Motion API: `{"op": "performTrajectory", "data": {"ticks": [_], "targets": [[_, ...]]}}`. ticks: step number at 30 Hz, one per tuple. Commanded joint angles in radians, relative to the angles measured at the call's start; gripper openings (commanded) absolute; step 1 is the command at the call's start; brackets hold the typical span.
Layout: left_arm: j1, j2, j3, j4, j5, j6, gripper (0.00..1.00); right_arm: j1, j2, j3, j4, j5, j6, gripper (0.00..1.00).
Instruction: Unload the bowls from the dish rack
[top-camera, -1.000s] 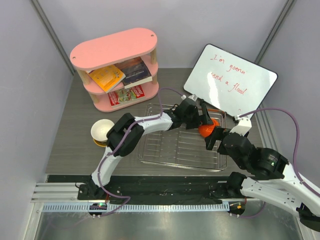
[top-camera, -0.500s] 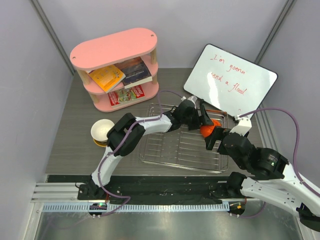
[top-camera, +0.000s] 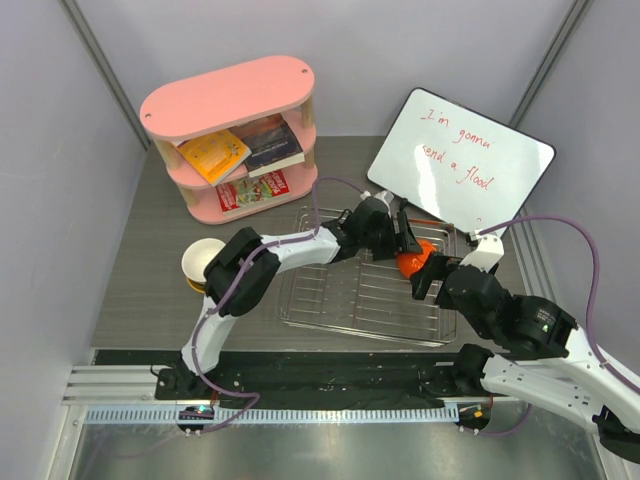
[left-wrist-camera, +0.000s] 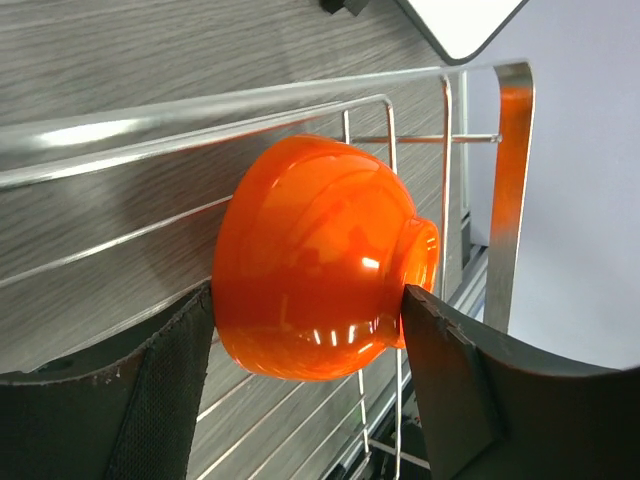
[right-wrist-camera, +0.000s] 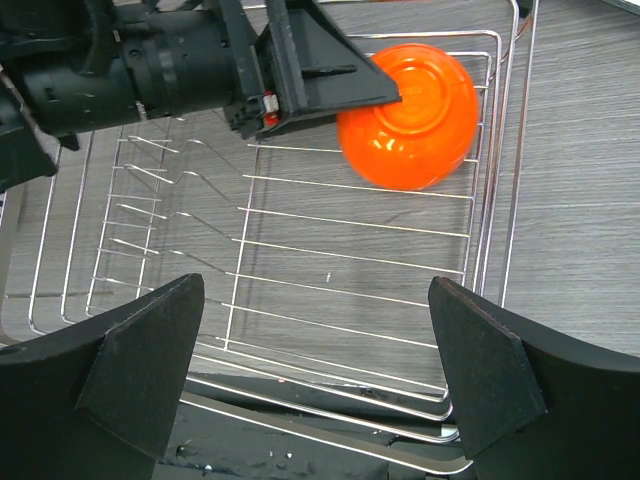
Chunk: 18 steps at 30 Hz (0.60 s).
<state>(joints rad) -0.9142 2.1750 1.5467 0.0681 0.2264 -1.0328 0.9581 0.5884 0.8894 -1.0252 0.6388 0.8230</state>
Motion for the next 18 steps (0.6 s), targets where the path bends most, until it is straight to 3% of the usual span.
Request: {"op": "performTrajectory", "data": {"ticks": [1, 18], "targets": [[-0.002, -0.079, 0.032, -0.143, -0.039, 0.088, 0.0, -0.001, -0.012, -0.001, 0.025, 0.039, 0.016, 1.0], [-0.002, -0.173, 0.079, -0.382, -0.107, 0.224, 0.0, -0.001, -0.018, -0.001, 0.024, 0.053, 0.024, 1.0]]}}
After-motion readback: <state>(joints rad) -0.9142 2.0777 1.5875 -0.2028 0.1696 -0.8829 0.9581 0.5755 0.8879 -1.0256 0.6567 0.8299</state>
